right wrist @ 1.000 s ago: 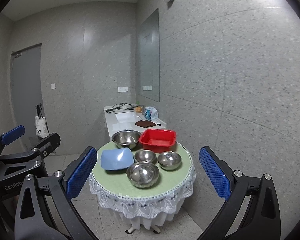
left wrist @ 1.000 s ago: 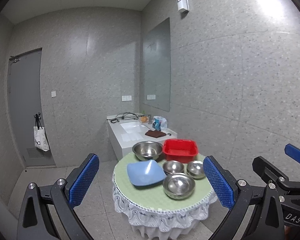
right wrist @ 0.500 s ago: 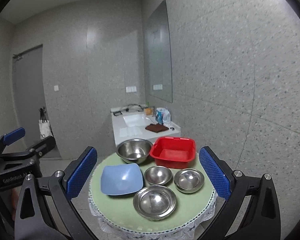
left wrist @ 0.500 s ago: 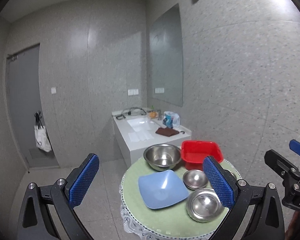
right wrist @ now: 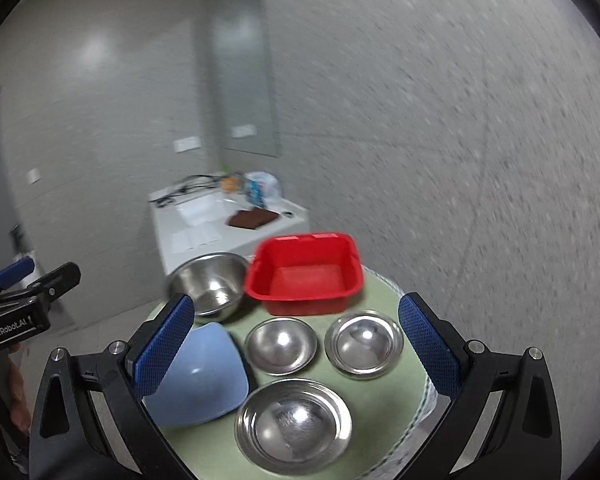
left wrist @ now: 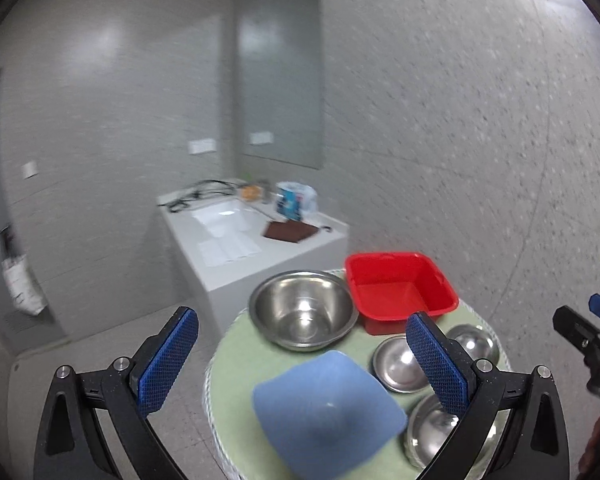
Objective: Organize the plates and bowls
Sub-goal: 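Move both grippers toward the large steel bowl beside the red basin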
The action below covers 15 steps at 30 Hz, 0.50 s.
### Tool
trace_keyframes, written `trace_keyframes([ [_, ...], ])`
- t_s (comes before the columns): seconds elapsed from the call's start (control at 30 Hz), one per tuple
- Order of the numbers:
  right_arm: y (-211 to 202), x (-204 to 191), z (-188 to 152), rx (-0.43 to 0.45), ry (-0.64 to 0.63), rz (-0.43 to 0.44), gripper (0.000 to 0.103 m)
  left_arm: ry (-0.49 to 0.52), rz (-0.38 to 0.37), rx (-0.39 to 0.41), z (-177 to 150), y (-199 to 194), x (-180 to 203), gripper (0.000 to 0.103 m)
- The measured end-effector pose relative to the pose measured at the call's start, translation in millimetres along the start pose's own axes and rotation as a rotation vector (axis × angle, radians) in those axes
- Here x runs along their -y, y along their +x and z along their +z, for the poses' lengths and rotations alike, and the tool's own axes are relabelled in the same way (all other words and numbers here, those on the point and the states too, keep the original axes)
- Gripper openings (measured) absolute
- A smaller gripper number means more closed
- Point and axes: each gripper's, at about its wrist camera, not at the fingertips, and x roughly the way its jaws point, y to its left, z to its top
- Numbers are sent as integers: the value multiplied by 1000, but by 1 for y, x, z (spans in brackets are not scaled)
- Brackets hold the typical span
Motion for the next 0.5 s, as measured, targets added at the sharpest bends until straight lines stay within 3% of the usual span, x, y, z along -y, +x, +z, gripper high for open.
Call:
trace_keyframes([
  [0.27, 61, -45, 1, -103, 163, -128, 103, 102, -138, -114, 46, 130, -98, 102],
  [0.4, 92, -62, 1, -173, 207, -127, 103, 102, -179, -175, 56, 177, -128, 102],
  [0.5, 115, -71, -2, -209, 233, -101, 103, 100, -155, -186, 59, 198, -138, 102],
])
